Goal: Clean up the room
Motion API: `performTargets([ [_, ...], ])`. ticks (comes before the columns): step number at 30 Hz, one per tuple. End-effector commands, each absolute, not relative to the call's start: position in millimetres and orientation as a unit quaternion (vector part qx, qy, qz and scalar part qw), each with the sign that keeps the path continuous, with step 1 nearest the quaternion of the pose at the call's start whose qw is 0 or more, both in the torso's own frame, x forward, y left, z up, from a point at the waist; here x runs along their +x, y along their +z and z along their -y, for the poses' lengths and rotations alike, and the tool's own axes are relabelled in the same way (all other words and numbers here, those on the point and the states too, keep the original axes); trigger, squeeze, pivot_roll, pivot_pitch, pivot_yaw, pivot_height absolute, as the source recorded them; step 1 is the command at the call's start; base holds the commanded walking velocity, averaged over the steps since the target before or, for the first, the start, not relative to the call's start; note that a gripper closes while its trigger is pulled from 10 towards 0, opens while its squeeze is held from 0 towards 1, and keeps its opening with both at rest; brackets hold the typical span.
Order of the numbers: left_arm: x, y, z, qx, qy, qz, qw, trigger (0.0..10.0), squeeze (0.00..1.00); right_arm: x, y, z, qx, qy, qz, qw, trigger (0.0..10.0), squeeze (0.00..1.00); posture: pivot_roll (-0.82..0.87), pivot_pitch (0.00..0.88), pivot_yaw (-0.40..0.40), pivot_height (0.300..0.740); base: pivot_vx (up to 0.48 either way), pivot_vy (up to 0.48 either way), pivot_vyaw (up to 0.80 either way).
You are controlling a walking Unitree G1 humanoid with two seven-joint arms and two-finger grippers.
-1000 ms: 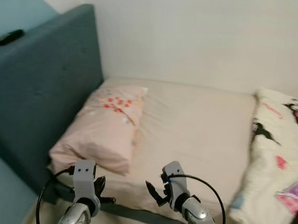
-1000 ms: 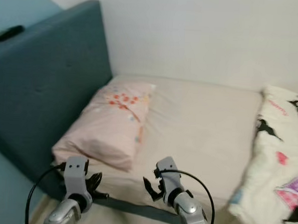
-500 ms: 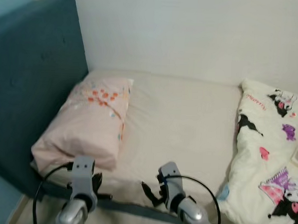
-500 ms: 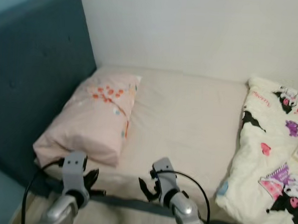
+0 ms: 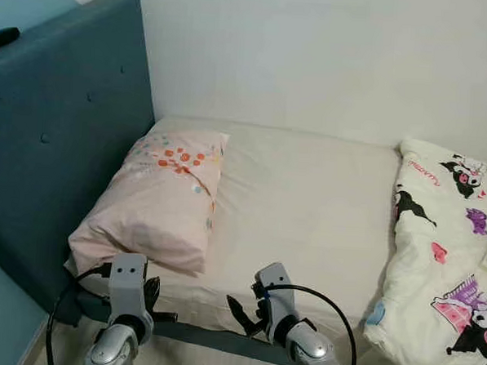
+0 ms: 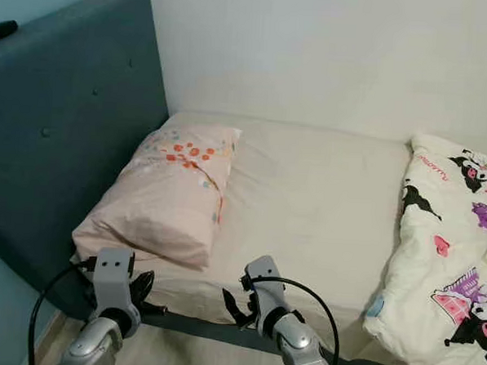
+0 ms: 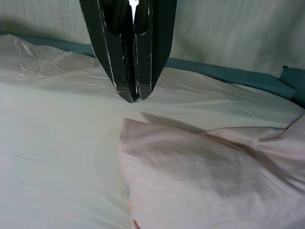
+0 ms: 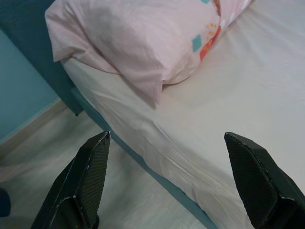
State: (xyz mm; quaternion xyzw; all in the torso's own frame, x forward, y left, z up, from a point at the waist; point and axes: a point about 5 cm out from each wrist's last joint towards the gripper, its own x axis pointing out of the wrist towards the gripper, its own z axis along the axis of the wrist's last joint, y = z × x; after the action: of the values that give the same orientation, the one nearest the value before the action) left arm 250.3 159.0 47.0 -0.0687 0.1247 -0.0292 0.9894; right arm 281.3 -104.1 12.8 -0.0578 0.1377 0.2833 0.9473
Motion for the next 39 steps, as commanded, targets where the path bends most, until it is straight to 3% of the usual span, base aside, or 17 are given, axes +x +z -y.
performTargets([
  [1, 248, 42, -159, -0.065, -0.028, -0.135, 0.988, 10.0, 0.0, 281, 13, 106, -0.055, 0.277, -0.138, 0.949, 10.0, 0.0, 0.03, 0.094, -0.032, 0.74, 0.0, 0.0, 0.0],
  [9, 249, 43, -157, -0.07, -0.04, -0.127, 0.989, 10.0, 0.0, 281, 13, 108, -0.056, 0.275, -0.138, 0.95, 10.0, 0.0, 0.02, 0.084, -0.028, 0.74, 0.0, 0.24, 0.0],
  [25, 251, 48, -156, -0.073, -0.04, -0.102, 0.991, 10.0, 0.0, 281, 13, 109, -0.057, 0.273, -0.136, 0.951, 10.0, 0.0, 0.02, 0.086, -0.03, 0.74, 0.0, 0.0, 0.0],
  [39, 246, 37, -159, -0.05, -0.023, -0.129, 0.99, 10.0, 0.0, 286, 15, 116, -0.071, 0.242, -0.133, 0.958, 10.0, 0.0, 0.02, 0.099, -0.03, 0.74, 0.0, 0.0, 0.0],
])
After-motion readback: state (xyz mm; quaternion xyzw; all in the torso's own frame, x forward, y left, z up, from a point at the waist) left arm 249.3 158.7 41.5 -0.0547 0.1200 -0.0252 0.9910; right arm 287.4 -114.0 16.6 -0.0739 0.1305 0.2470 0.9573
